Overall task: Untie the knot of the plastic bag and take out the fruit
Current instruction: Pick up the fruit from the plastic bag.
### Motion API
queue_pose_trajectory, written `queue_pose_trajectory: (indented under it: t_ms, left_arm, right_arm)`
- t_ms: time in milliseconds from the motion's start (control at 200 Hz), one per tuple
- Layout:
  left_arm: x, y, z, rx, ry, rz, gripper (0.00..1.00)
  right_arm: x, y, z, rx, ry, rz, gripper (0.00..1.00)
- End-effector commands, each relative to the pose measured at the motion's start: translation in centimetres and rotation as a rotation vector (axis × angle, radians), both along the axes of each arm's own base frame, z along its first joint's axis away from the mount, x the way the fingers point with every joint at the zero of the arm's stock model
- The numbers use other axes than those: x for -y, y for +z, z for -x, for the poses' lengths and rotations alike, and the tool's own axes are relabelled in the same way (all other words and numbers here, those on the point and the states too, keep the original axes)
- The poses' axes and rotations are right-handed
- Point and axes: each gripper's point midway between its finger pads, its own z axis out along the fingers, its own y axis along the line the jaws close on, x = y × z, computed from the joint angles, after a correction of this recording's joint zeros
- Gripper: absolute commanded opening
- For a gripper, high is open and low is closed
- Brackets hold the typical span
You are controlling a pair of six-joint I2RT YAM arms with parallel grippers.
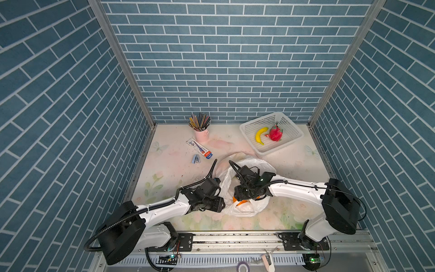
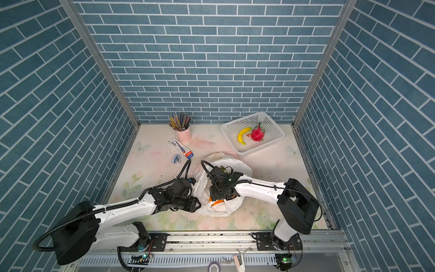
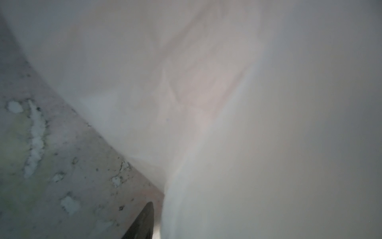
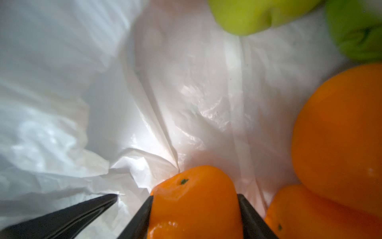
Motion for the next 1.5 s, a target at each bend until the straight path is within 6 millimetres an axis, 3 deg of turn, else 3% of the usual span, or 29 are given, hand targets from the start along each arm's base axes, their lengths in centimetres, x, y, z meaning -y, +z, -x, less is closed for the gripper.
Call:
queue_pose_trajectory:
  t_ms: [0,385,590,740,1065,1315,1495]
  left_arm:
    - [0.2,0.4,-0.5,0.019,0.002,-0.013,0.52]
    - [0.0,0.2,-0.6,0.023,0.005,-0.029,0.52]
    - [0.5,1.4,-1.3,0.049,0.01,-0.011,0.53]
    - [1.1,2.9,-2.1,0.084,0.016,0.014,0.61]
    - [1.7,9.2,-4.5,0.245,0.052,0.078,0.72]
    - [2.0,14.6,-6.2,0.373,0.085,0.141,0.88]
    - [2.9,19.0,-7.4,0.475,0.08,0.218,0.88]
  right_arm:
    - [0.4,2.1,-1.9,0.058,-0.115,-0.086,0.48]
    - [2.8,5.4,-6.1,0.129,-0.324,-0.312,0.48]
    - [3.2,6.4,-5.7,0.143,-0.297,-0.337,0.47]
    - [3.2,7.5,-4.7,0.148,-0.266,-0.398,0.47]
    - [4.2,13.4,-3.9,0.297,-0.222,-0.526,0.48]
    - [5.4,19.8,-6.2,0.496,-0.246,-0.596,0.48]
    - [6.8,23.1,-9.1,0.588,-0.279,-0.621,0.48]
